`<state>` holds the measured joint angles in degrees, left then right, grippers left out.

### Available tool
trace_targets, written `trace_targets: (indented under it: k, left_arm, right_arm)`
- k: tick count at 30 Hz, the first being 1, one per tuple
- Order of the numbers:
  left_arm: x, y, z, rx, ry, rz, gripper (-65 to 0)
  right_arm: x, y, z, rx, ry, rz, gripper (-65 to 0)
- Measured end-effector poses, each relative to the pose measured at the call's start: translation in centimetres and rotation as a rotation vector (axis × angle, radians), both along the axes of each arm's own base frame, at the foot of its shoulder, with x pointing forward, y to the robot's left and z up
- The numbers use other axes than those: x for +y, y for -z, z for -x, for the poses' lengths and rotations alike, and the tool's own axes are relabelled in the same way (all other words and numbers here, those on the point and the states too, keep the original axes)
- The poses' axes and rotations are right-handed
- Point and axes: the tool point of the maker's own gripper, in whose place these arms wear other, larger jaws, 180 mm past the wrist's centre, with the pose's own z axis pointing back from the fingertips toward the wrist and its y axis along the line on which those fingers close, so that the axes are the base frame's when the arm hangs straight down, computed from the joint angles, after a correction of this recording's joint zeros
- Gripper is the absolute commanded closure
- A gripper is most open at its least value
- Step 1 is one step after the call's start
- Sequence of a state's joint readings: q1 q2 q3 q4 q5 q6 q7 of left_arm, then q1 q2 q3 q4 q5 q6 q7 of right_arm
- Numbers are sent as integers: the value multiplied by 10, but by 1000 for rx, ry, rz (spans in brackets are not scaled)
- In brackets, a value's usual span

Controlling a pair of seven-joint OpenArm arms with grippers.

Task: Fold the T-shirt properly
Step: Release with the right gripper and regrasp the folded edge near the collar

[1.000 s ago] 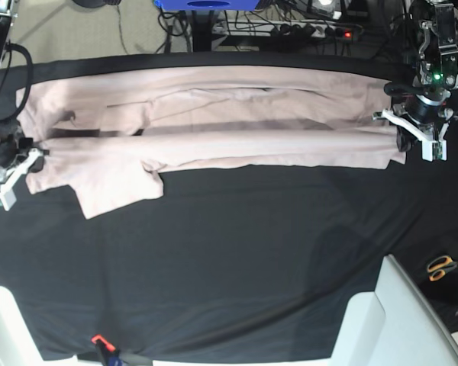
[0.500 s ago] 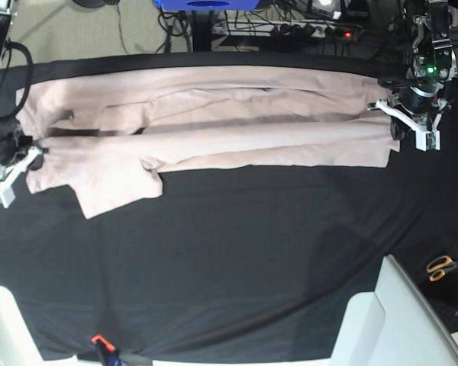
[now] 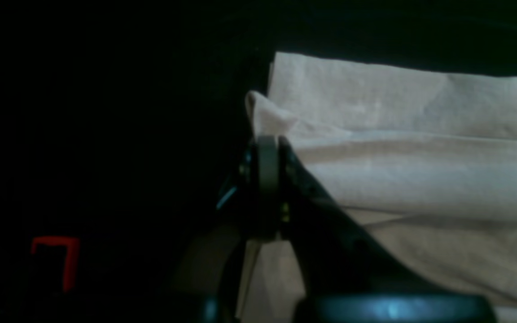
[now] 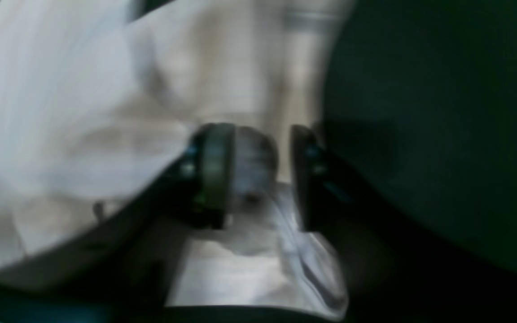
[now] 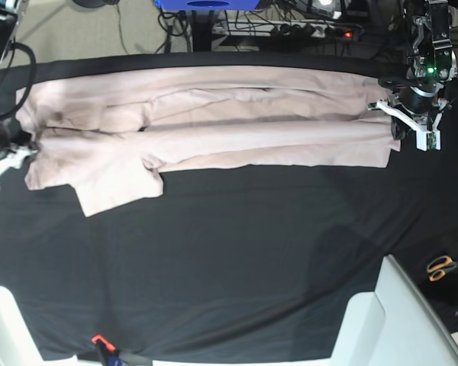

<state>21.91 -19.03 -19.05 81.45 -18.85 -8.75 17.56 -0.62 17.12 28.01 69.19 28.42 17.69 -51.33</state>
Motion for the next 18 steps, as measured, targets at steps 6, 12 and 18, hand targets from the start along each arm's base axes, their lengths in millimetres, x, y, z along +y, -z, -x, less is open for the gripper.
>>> trace_targets:
  k: [6, 12, 18]
  left_arm:
    - [1, 0, 0, 0, -1, -1, 0]
    - [1, 0, 0, -1, -3, 0, 0]
    - [-5, 4, 3, 0, -23, 18, 0]
  right_arm:
    - [-17, -59, -21, -226, 141, 102, -363]
    - [82, -82, -99, -315, -394, 109, -365]
    - [86, -6, -104, -61, -392, 20, -366]
